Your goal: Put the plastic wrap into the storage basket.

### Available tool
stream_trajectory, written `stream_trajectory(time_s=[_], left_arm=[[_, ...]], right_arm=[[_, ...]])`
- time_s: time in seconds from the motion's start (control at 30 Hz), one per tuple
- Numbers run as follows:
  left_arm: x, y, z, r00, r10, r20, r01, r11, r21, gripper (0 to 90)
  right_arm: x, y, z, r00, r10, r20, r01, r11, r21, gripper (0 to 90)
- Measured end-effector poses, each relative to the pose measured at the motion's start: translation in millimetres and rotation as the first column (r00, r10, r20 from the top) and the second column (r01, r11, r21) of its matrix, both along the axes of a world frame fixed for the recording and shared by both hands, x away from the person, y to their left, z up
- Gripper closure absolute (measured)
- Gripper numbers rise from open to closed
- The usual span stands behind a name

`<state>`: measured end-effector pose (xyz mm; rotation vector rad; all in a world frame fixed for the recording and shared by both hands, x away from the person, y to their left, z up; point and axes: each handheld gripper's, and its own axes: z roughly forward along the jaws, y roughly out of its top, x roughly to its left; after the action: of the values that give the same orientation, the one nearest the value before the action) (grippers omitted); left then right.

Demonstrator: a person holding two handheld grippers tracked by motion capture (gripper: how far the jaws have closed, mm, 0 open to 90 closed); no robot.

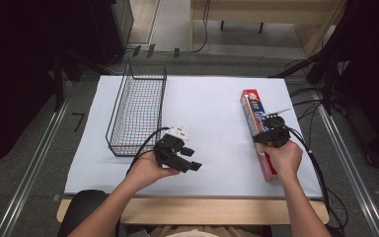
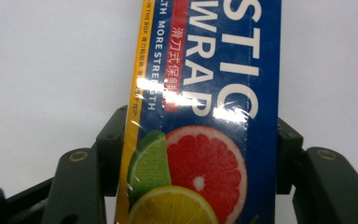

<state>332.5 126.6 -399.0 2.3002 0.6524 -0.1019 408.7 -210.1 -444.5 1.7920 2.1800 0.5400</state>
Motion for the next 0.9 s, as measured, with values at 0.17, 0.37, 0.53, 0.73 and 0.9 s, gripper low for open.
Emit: stream_trajectory(time_s=[0.17, 0.37, 0.53, 0.73, 0.9], left_arm=[[0.5, 1.1, -0.1, 1.0, 0.006, 0.005, -0.006, 0.9999, 0.008, 39.0], [-0.3, 2.0, 2.4, 1.0, -0.005, 0.003, 0.005, 0.9999, 0.01, 40.4], [0.0, 3.3, 2.1, 0.9998, -0.009, 0.016, 0.009, 0.9999, 0.006, 38.0], [0.4, 5.8, 2.9, 0.9995, -0.014, 0.028, 0.014, 0.9999, 0.005, 36.5], [0.6, 9.0, 4.7, 0.9995, -0.012, 0.029, 0.012, 0.9999, 0.009, 36.2]], right_arm=[[1.6, -4.3, 9.2, 0.9995, 0.029, -0.011, -0.029, 0.999, 0.033, 41.3], [-3.8, -4.5, 30.4, 0.9921, 0.102, 0.073, -0.104, 0.994, 0.021, 41.4], [-11.1, -6.2, 38.4, 0.9823, 0.168, 0.082, -0.174, 0.983, 0.066, 41.4], [-24.3, -3.6, 41.3, 0.9605, 0.264, 0.088, -0.271, 0.958, 0.087, 41.5], [-31.4, 0.2, 42.0, 0.9369, 0.335, 0.1, -0.343, 0.936, 0.078, 41.3]])
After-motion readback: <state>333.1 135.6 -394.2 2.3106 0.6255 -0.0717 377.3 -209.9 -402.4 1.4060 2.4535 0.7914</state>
